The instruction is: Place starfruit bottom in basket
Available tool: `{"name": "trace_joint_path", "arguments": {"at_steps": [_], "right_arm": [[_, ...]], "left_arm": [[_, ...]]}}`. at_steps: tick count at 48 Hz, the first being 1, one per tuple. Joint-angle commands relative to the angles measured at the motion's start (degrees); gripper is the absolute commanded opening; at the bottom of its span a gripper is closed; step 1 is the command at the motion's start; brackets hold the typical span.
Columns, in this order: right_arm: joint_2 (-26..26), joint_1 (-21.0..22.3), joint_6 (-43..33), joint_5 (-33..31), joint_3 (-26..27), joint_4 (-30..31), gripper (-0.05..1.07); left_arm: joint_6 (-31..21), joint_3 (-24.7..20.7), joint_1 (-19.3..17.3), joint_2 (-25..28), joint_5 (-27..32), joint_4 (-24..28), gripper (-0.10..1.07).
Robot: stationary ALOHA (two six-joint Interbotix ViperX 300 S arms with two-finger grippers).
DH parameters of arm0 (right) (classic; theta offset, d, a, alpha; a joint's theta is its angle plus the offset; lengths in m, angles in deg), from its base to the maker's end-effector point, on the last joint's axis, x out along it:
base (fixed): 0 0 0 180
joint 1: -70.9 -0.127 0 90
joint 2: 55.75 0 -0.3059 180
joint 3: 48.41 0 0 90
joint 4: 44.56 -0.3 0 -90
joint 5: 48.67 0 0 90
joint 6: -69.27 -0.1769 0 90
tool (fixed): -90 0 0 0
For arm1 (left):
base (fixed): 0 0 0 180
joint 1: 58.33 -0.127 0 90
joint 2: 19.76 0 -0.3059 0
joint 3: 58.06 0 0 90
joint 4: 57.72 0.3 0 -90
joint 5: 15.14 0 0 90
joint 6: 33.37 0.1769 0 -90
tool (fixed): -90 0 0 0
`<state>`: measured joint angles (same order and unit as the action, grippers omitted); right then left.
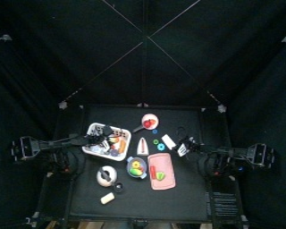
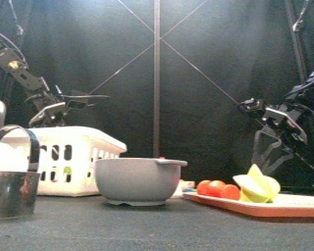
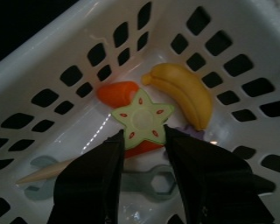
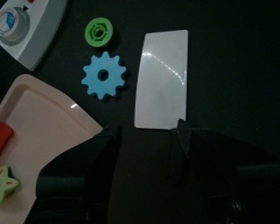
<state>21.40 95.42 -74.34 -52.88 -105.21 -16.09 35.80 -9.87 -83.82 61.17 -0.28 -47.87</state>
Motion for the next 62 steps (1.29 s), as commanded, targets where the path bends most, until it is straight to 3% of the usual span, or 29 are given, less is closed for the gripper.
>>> {"name": "trace_joint_path", "arguments": {"at_steps": [1,22,41,62], "right_arm": [[-0.18,0.0,0.09,0.44,1.23,0.09,0.88],[0.44,0.0,0.09,0.44,1.58,0.09,0.88],[0.7,0.0,0.09,0.44,1.67,0.09,0.88],[1.14,0.0,0.09,0.44,1.76,0.09,0.88]], "left_arm": [[-0.09,-0.79,-0.79,1.05,-0.44,0.09,0.69],[0.0,-0.62,-1.32,3.43,-1.05,0.0,0.73],[0.0,-1.14,-1.23,3.34,-1.05,-0.53,0.96],[0.0,-1.67,0.97,-5.54,-1.93,-0.35,0.97]]}}
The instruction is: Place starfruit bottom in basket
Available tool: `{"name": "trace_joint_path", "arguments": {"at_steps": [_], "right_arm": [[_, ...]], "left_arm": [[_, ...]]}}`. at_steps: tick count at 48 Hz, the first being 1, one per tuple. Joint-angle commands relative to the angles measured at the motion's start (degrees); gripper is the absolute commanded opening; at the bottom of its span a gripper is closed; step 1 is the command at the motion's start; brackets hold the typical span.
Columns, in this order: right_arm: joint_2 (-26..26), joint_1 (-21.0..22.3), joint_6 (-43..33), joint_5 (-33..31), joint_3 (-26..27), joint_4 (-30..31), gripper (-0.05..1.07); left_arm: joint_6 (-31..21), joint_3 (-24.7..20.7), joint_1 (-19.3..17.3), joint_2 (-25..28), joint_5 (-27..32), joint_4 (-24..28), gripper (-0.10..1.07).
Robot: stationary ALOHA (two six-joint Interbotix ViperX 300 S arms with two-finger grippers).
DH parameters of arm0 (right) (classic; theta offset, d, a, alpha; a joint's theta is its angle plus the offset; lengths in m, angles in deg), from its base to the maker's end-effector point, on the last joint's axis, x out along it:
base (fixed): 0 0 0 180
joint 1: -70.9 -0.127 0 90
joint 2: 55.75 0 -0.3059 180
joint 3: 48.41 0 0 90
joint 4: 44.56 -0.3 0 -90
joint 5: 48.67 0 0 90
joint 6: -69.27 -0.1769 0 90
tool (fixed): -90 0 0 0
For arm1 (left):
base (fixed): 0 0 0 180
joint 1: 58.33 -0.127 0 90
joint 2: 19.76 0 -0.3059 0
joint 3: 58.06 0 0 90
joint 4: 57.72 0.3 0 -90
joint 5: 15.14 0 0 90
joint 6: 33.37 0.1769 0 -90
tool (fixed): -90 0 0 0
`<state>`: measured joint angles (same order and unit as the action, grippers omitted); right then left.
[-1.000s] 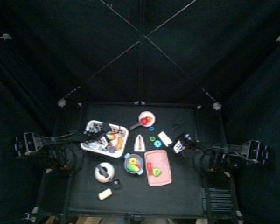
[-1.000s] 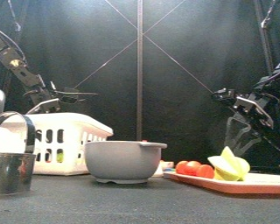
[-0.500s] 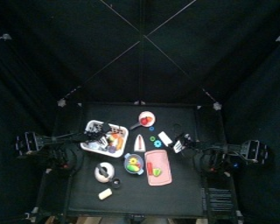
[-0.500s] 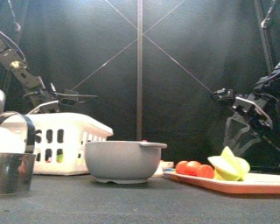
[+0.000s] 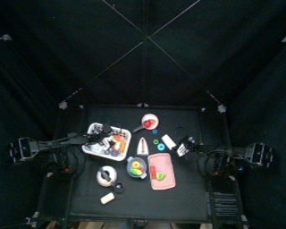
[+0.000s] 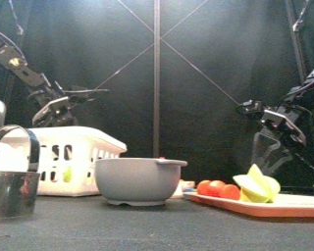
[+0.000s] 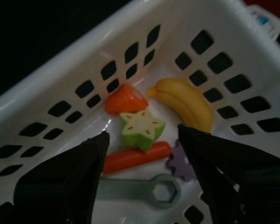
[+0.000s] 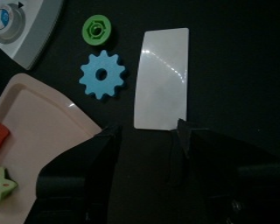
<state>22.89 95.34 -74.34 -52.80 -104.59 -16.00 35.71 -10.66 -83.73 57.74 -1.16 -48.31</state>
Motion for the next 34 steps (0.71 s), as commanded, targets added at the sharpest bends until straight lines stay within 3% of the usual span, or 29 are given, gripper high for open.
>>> {"name": "trace_joint_path", "arguments": {"at_steps": [1,13,34], "right_arm": [[-0.35,0.09,0.09,0.35,1.14,0.0,0.88],[-0.35,0.09,0.09,0.35,1.49,0.09,0.88],[-0.35,-0.26,0.18,0.35,1.58,0.0,0.88]], "left_arm": [[0.09,-0.7,1.23,-2.64,-1.58,0.0,0.97],[0.09,0.53,3.52,-3.78,-6.68,0.09,0.97],[0.18,1.23,3.87,-3.78,-7.38,0.0,0.97]]}}
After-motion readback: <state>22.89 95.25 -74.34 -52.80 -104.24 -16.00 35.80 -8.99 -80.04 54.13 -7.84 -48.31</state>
